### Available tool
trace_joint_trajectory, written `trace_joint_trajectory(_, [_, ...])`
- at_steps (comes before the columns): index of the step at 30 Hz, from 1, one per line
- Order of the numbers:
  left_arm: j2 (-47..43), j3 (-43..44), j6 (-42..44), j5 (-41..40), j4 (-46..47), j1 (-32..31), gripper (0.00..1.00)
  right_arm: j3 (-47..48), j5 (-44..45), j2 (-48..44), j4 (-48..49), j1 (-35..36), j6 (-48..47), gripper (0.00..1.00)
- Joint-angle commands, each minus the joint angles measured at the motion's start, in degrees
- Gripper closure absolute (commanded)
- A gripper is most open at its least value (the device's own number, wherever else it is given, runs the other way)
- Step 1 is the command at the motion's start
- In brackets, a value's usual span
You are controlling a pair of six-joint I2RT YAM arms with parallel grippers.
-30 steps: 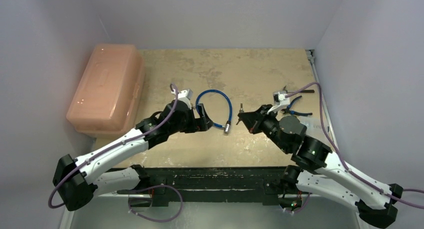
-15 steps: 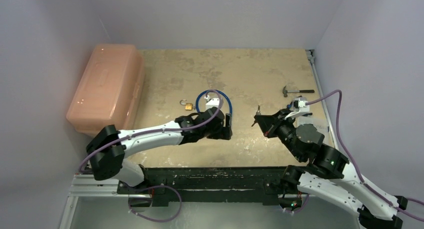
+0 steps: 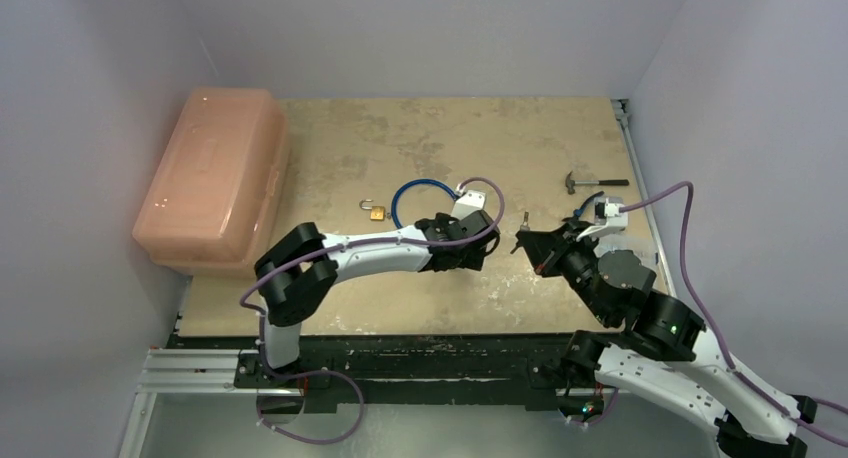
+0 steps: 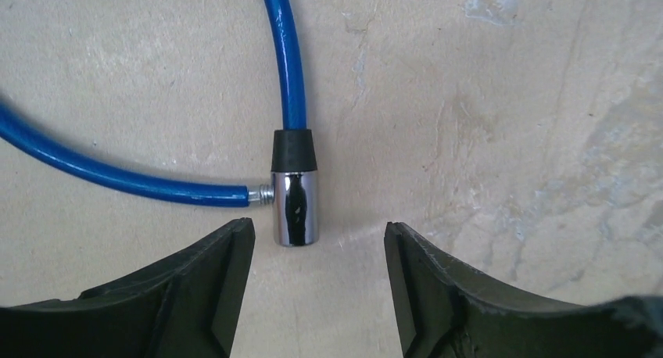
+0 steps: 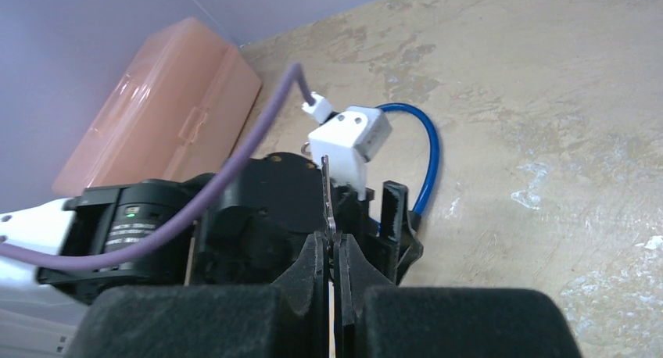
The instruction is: Unlock with the key
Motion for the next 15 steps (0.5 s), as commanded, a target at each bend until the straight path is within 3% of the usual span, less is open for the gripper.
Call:
trace_joint_trajectory(1, [3.9, 5.4, 3.6, -4.0, -3.4, 0.1, 0.35, 1.6, 1.0, -0.6, 0.4, -0.1, 0.5, 1.0])
trace_joint_trajectory(11, [10.7, 7.8, 3.9, -4.7, -2.5, 1.7, 0.43, 1.5, 0.5, -1.5, -1.0, -0.1, 0.5, 1.0])
trace_joint_trajectory(15, [12.4, 8.1, 4.7, -2.1, -1.2, 3.5, 0.57, 1.6, 0.7, -1.8, -1.7, -0.1, 0.4, 1.0])
